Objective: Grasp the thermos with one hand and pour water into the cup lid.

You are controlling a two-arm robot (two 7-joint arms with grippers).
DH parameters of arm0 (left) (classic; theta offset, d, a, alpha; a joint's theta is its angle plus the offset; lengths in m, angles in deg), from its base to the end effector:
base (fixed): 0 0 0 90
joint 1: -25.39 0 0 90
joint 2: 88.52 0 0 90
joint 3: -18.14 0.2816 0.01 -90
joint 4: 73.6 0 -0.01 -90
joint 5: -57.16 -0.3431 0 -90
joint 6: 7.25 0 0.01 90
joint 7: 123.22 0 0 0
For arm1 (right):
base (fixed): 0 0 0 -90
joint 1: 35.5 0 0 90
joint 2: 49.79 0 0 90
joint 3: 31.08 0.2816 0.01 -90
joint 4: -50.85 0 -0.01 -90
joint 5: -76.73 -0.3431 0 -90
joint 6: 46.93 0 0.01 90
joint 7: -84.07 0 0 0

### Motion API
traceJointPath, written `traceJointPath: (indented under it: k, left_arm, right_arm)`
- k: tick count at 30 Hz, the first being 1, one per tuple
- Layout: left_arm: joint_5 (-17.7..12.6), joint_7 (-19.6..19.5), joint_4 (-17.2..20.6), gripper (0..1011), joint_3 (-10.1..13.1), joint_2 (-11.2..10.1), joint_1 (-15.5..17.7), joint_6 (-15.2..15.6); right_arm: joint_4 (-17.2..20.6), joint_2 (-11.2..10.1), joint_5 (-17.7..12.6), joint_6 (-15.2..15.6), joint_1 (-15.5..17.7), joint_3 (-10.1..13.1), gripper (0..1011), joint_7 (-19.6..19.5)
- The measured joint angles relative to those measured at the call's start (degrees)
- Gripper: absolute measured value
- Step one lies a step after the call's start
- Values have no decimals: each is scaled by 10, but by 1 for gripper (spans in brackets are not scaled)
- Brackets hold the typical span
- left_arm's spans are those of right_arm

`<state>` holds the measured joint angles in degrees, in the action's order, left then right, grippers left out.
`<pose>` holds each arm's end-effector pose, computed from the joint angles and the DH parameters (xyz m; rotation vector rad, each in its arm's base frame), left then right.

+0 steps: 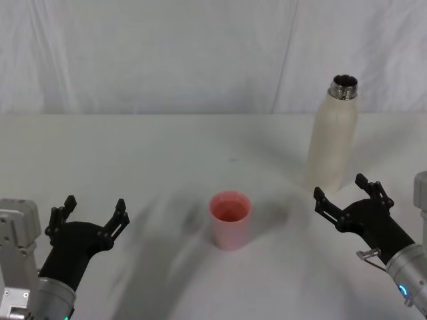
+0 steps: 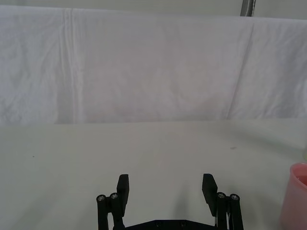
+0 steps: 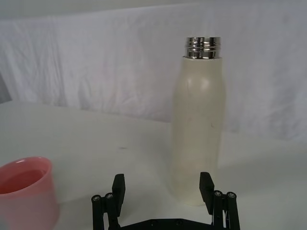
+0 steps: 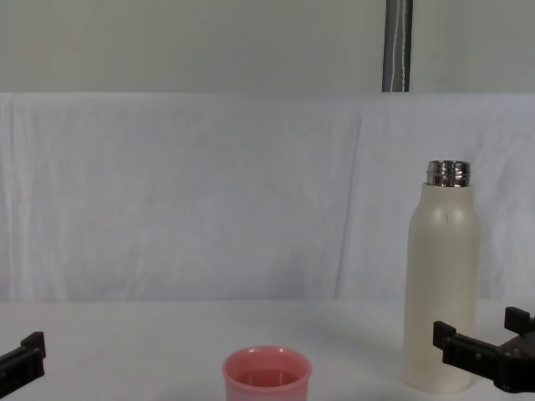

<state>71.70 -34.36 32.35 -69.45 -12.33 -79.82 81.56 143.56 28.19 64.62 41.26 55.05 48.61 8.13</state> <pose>0.2892 0.0320 -0.2775 -0.0379 0.0139 1.4461 0.3546 0.0063 -0.2855 0.0278 -0.0191 -1.1396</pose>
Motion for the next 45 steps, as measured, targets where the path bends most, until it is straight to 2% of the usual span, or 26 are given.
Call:
traceJointPath:
  k: [20,45]
  left_arm:
    - [0,0,0,1001,0,0,0,0]
    - [0,0,0,1001,0,0,0,0]
  right_arm:
    - [4,-26,-42,-22,-2,-13,1000,37]
    - [-1,-41,-74,-29,-8,-31,1000,51]
